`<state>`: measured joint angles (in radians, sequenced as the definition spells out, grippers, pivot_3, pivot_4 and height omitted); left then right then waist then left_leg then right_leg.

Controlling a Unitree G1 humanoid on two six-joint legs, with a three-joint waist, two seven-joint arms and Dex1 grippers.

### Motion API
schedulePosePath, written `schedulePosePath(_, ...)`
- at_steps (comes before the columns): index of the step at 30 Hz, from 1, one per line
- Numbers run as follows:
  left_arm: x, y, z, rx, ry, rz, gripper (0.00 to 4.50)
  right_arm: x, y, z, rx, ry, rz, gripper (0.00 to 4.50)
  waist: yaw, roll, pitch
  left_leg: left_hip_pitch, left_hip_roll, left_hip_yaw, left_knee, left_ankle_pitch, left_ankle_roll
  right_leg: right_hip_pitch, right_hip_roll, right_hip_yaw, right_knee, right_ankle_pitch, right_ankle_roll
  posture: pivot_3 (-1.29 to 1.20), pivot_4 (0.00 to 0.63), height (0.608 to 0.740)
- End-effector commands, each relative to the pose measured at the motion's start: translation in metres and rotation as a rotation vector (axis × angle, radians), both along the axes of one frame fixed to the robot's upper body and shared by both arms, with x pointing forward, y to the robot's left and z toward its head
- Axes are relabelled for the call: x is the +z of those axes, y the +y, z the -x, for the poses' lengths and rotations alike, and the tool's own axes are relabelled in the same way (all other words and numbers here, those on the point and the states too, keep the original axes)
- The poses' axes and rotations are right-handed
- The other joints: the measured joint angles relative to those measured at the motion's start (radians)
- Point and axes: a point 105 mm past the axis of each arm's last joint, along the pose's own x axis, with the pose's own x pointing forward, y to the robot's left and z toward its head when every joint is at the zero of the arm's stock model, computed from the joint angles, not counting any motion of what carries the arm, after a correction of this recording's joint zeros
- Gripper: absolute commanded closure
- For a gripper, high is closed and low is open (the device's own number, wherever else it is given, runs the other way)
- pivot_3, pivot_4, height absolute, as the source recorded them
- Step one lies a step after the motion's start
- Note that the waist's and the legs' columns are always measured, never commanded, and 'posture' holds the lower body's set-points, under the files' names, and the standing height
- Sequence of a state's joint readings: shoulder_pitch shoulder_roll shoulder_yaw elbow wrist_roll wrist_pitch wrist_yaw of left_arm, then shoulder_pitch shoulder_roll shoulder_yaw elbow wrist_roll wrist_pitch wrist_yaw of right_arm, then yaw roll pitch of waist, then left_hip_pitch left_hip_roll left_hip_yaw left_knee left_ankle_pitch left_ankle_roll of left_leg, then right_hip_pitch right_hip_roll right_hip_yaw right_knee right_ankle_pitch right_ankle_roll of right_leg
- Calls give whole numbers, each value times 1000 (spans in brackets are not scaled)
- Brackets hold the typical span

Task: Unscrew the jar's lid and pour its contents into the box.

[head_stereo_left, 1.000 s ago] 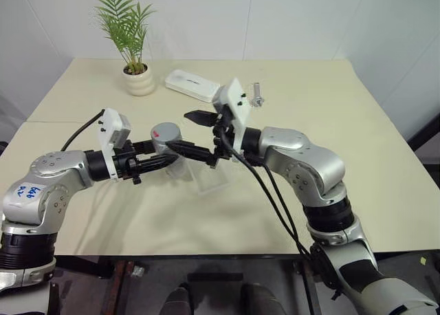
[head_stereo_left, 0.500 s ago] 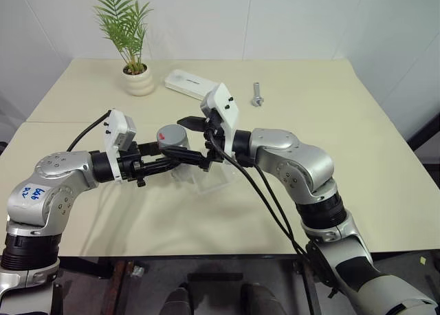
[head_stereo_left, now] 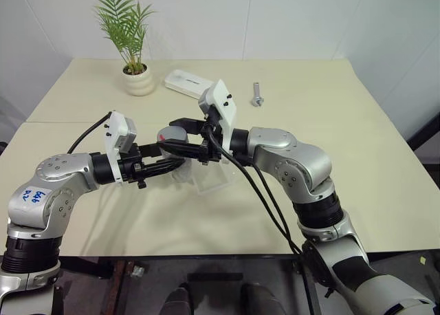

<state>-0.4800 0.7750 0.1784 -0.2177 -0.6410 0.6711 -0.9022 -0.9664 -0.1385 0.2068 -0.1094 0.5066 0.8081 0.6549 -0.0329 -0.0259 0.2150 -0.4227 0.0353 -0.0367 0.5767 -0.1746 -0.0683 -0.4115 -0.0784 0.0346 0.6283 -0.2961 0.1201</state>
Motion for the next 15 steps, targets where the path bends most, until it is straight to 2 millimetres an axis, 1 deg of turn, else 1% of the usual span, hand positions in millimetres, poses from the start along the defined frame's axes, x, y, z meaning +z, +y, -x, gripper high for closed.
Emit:
schedulePosePath(1,12,-7,9,-82,-66,10,2626,13,-4,7,70,-63,-32,1954,0,0,0,0,0,0,0,0,0,0,0,0,0,0,0,0,150,740)
schedulePosePath(6,26,-14,23,-281,-65,37,2626,8,-17,13,249,-133,74,1954,2,0,0,0,0,0,0,0,0,0,0,0,0,0,0,0,150,740)
schedulePosePath(9,30,-18,30,-398,-45,47,2626,5,-29,19,380,-159,154,1954,1,0,0,0,0,1,1,0,0,0,0,0,-1,0,0,0,150,740)
schedulePosePath(12,28,-21,33,-460,-21,42,2626,4,-39,18,448,-180,230,1954,-3,0,0,0,0,1,0,0,0,0,1,0,0,0,1,0,150,740)
schedulePosePath(15,25,-22,31,-466,-46,38,2626,7,-45,16,473,-191,253,1954,-7,0,0,0,1,1,1,0,0,0,1,0,0,0,1,0,150,740)
